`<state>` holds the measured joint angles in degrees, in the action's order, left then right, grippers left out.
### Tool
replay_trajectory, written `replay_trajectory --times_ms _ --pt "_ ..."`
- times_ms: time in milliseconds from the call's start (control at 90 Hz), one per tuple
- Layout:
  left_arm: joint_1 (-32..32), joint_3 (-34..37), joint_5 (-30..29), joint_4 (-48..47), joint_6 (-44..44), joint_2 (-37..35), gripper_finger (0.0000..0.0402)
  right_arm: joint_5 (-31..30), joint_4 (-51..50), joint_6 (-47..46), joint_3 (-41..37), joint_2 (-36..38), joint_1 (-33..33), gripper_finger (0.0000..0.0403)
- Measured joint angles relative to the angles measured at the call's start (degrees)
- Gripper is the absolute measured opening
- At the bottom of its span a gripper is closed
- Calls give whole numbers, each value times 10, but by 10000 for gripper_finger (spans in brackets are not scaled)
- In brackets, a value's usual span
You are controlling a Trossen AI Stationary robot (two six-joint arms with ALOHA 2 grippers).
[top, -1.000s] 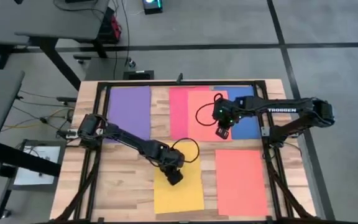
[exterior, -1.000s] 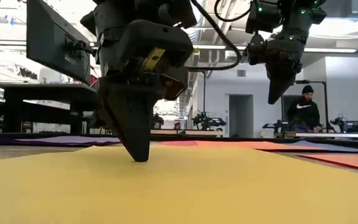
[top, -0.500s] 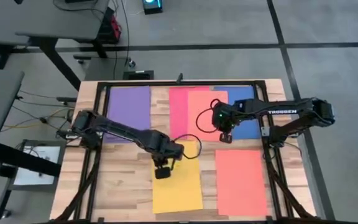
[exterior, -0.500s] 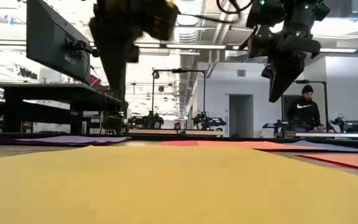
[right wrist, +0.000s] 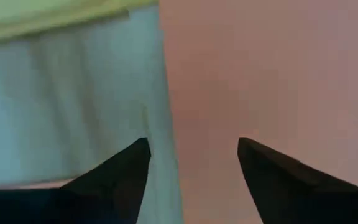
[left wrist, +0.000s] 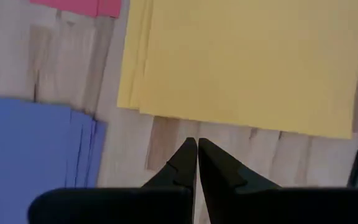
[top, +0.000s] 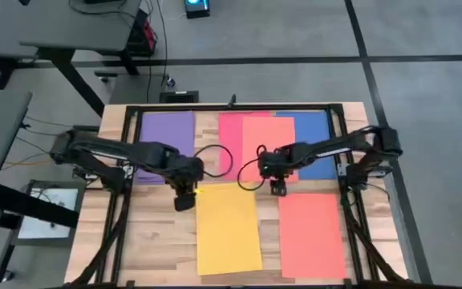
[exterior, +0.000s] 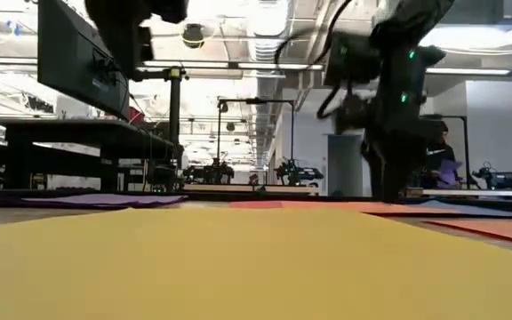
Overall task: Organize paper
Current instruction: Stack the orange paper on top of the orange paper
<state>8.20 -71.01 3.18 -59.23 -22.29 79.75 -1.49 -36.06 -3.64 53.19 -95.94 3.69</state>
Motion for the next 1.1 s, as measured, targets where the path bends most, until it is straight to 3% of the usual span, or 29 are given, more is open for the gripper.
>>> replay_trajectory --times_ms 322,556,822,1100 --pt "6 40 -4 -1 5 -56 0 -42 21 8 6 -73 -29 190" --pt "6 40 -7 1 47 -56 0 -52 22 26 6 -72 -39 17" --pt "5 40 -12 1 77 -56 0 -30 -113 26 79 -62 -36 2" --pt "5 40 -29 2 108 -56 0 -40 -285 -50 178 53 -80 1"
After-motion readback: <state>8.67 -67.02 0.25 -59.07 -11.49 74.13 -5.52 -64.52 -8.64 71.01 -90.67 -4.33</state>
